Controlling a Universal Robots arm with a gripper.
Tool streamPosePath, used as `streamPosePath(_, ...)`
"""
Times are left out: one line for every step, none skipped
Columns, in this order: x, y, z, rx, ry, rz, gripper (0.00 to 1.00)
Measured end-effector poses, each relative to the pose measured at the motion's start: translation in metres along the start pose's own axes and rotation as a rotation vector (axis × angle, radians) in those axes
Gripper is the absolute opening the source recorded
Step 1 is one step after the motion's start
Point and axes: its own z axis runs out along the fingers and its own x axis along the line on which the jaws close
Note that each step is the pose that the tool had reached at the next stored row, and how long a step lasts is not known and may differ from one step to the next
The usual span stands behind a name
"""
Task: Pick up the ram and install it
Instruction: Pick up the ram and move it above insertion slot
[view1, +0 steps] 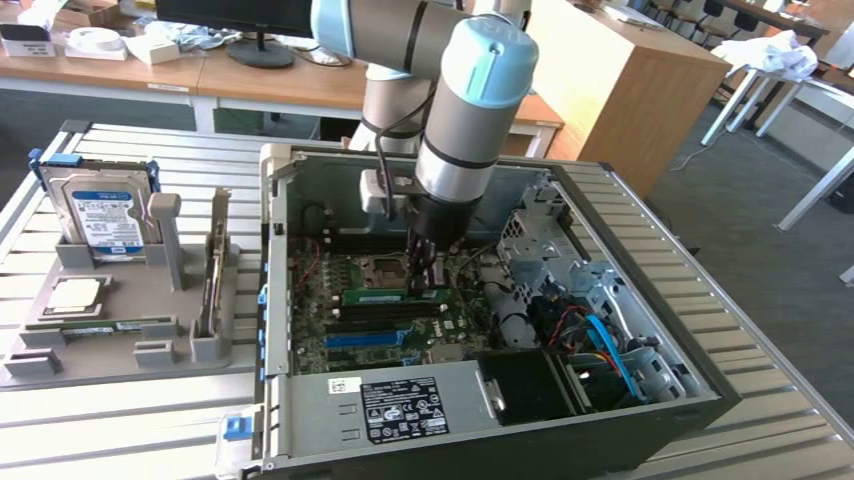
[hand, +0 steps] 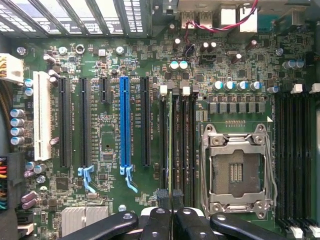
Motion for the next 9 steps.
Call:
streamPosePath(0.0000,0.0001,0.0003,-0.0001,0.0001,0.000,0.12)
streamPosePath(0.0000,0.0002,0.0006,-0.0001,0.0001,0.000,0.12)
streamPosePath(0.0001,0.0002,0.0009,-0.0001,0.0002,0.000,0.12)
streamPosePath(0.0001,0.0002,0.0013,-0.0001,0.0001,0.000,0.12)
streamPosePath(0.0001,0.0003,0.0016,-0.0001,0.0001,0.000,0.12)
streamPosePath(0.0001,0.0003,0.0020,-0.0001,0.0000,0.000,0.12)
streamPosePath(0.0001,0.0004,0.0024,-0.0001,0.0001,0.000,0.12)
streamPosePath(0.0002,0.0004,0.0027,-0.0001,0.0002,0.000,0.12)
streamPosePath(0.0002,0.0004,0.0030,-0.0001,0.0002,0.000,0.12)
